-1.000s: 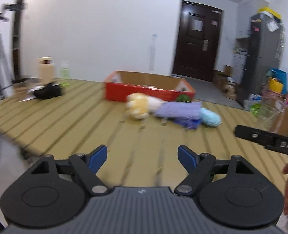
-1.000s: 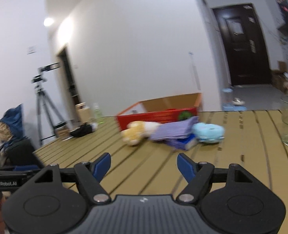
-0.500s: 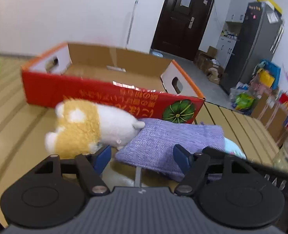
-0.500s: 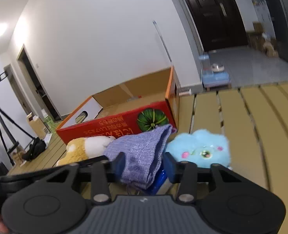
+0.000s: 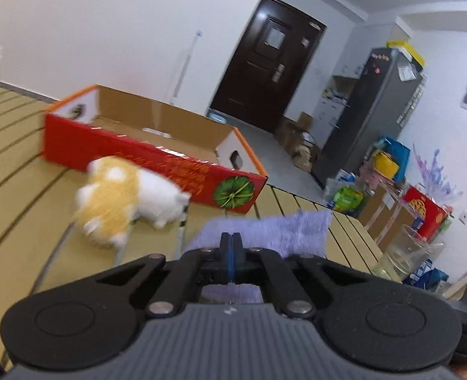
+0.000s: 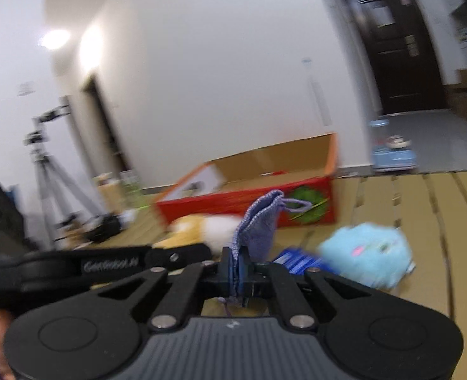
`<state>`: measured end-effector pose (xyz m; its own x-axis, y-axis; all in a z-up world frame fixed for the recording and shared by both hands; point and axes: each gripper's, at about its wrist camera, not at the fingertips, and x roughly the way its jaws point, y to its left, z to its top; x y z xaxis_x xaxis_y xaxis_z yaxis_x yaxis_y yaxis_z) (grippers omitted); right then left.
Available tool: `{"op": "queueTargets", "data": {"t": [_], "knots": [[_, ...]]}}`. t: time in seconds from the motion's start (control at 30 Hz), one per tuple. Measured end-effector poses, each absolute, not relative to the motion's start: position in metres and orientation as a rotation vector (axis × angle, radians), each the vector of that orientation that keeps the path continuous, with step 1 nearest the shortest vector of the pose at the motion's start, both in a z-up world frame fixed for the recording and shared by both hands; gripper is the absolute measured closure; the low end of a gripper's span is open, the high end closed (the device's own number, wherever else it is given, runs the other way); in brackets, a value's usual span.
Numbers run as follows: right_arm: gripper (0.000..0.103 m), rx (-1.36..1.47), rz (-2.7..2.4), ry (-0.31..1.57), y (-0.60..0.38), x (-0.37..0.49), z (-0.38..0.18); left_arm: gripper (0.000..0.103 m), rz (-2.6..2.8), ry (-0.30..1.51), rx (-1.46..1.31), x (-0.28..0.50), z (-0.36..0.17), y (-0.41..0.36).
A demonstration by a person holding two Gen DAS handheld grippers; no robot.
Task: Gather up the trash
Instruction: 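Close both grippers on the purple cloth bag, then carry the purple cloth bag over the black bin and open both grippers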
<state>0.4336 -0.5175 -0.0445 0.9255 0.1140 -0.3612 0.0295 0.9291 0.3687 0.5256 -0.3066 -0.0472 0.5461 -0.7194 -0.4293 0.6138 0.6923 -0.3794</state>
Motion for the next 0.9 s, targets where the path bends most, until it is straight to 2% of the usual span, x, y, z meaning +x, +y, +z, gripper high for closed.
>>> {"op": "queueTargets", "data": {"t": [0.1,0.17,0.2,0.27,0.3,0.43,0.53,0.57,0.63,0.7,0.73,0.77,0.83,0.87,0.9], "knots": [[0.1,0.411,0.198,0.428,-0.501,0.396,-0.046,0.099,-0.764,0.563,-0.121,0.485,-0.051,-0.269],[0.1,0.443,0.23,0.457,-0.496,0.378,-0.057,0.094,-0.723,0.557,-0.058,0.469,-0.06,-0.255],[0.099,0.448,0.226,0.487,-0.494,0.375,-0.063,0.089,-0.708,0.58,-0.052,0.466,-0.066,-0.25],[0.098,0.434,0.182,0.541,-0.494,0.373,-0.076,0.042,-0.692,0.651,-0.112,0.465,-0.08,-0.238],[0.093,0.429,0.15,0.562,-0.494,0.374,-0.082,0.039,-0.686,0.672,-0.153,0.465,-0.084,-0.233],[0.078,0.444,0.069,0.572,-0.504,0.368,-0.087,0.041,-0.677,0.646,-0.15,0.468,-0.085,-0.23],[0.059,0.43,0.02,0.524,-0.507,0.372,-0.081,0.041,-0.728,0.653,-0.152,0.478,-0.083,-0.234],[0.048,0.428,-0.003,0.505,-0.508,0.373,-0.08,0.041,-0.727,0.665,-0.156,0.481,-0.085,-0.237],[0.047,0.416,-0.071,0.514,-0.508,0.384,-0.082,0.042,-0.735,0.698,-0.184,0.486,-0.09,-0.241],[0.048,0.382,-0.089,0.526,-0.507,0.393,-0.083,0.052,-0.782,0.72,-0.222,0.488,-0.096,-0.244],[0.048,0.36,-0.106,0.546,-0.504,0.399,-0.085,0.063,-0.811,0.731,-0.225,0.488,-0.097,-0.247],[0.048,0.342,-0.115,0.563,-0.501,0.402,-0.088,0.079,-0.843,0.738,-0.227,0.488,-0.098,-0.25],[0.052,0.297,-0.137,0.568,-0.494,0.406,-0.094,0.086,-0.873,0.724,-0.21,0.484,-0.097,-0.256],[0.064,0.272,-0.151,0.573,-0.491,0.406,-0.094,0.089,-0.872,0.714,-0.196,0.482,-0.097,-0.257],[0.082,0.25,-0.161,0.58,-0.489,0.407,-0.095,0.09,-0.871,0.712,-0.195,0.481,-0.097,-0.259]]}}
